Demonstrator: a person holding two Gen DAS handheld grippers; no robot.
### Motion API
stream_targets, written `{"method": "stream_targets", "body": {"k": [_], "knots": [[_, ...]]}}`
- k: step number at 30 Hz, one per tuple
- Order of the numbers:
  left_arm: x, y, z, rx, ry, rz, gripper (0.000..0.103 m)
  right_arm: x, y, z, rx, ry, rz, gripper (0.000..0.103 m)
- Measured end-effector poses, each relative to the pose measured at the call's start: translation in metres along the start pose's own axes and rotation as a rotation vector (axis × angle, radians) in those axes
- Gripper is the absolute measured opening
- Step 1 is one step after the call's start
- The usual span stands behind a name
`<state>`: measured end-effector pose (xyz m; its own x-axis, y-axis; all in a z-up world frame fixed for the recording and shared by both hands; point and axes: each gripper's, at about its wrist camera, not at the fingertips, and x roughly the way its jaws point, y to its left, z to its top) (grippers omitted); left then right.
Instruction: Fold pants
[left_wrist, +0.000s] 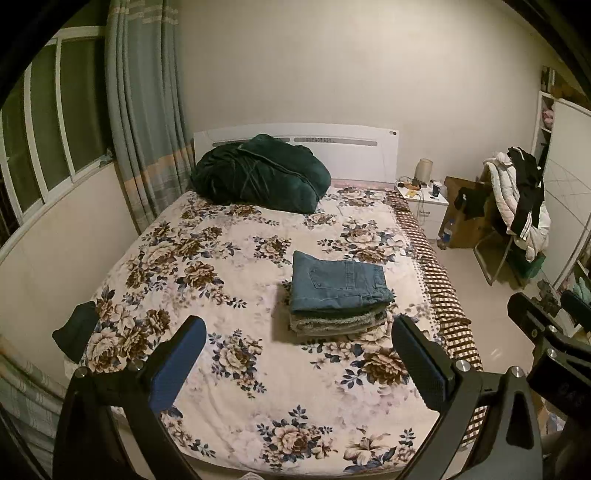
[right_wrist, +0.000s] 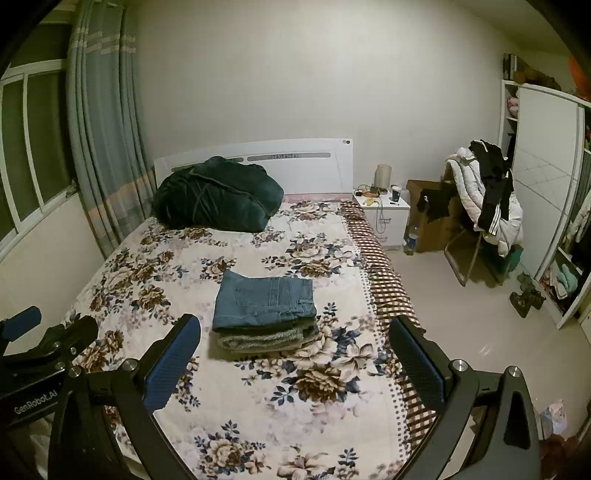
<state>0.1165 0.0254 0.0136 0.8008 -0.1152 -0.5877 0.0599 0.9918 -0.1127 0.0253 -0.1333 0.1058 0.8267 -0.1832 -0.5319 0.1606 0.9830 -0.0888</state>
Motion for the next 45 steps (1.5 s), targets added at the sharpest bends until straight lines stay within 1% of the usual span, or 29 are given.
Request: {"method": "stream_targets", "body": {"k": [2,45], "knots": [[-0.0005,0.0007,0.0008,-0.001,0.001,-0.004,0.103,-0.0019,0.0005,0.0033,-0.001,-0.001,0.003,0.103],[-0.0037,0.0002,0.0011,0.000,-0.009,-0.009,0.103,-0.0082,0.0062,-0.0030,-0.002,-0.006,0.001,0.103]]}}
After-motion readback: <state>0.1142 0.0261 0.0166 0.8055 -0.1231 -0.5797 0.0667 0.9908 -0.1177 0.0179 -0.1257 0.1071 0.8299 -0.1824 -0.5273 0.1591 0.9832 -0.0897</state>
